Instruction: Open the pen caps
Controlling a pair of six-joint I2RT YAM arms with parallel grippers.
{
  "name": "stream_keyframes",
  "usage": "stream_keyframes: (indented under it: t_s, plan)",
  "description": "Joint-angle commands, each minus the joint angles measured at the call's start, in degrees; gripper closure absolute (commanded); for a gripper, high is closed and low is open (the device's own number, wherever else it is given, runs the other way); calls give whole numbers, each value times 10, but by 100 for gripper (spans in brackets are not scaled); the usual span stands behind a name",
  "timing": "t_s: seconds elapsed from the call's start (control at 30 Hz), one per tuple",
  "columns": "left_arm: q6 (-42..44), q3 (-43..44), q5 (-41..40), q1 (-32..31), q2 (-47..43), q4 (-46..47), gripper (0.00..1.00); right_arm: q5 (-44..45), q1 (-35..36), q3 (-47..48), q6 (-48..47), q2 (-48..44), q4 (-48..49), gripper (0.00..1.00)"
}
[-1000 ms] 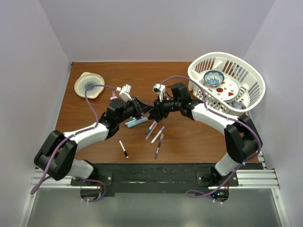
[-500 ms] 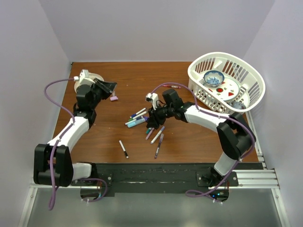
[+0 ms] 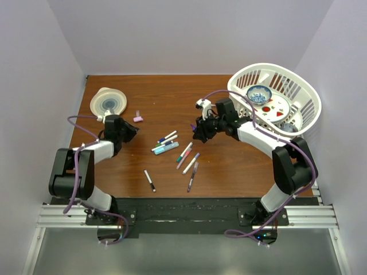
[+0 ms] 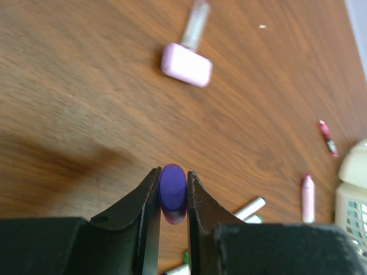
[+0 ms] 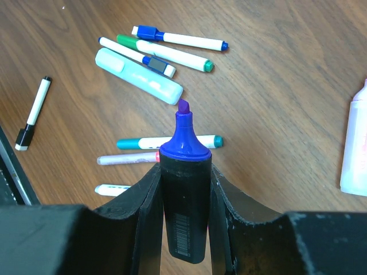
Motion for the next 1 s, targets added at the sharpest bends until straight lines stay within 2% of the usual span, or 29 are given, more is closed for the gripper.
stream_keyframes:
  t_s: [0.0,0.03,0.07,0.13,0.17,0.23,0.4,0.53,0.67,0.77,0.87,0.97]
  plan:
    - [-16,37,-27,5,48,27,89,2,-7,5,1,-22,15,100]
    - [-16,42,-28,5,54,26,86,2,-9,4,3,-22,15,100]
    - [-15,49,-44,5,63,26,77,8,-12,3,3,-23,16,100]
    - [-12,56,-51,6,63,24,67,20,-16,2,3,-23,17,100]
    - [-11,60,-62,7,60,22,55,32,-20,2,2,-20,17,100]
    - [-10,63,-69,9,43,16,43,45,-25,7,-8,-12,12,98]
    - [6,63,-83,10,-24,3,25,102,-32,13,-32,4,-3,93]
    - [47,78,-53,15,-107,-19,19,145,-39,26,-59,15,-15,92]
    - [160,103,57,17,-174,-61,15,193,-49,49,-86,43,-43,89]
    - [230,102,97,17,-235,-96,15,198,-58,92,-101,76,-87,88]
    - [295,75,112,15,-300,-128,14,202,-58,143,-122,103,-132,88]
    - [312,47,103,13,-348,-151,14,195,-63,210,-159,158,-192,87]
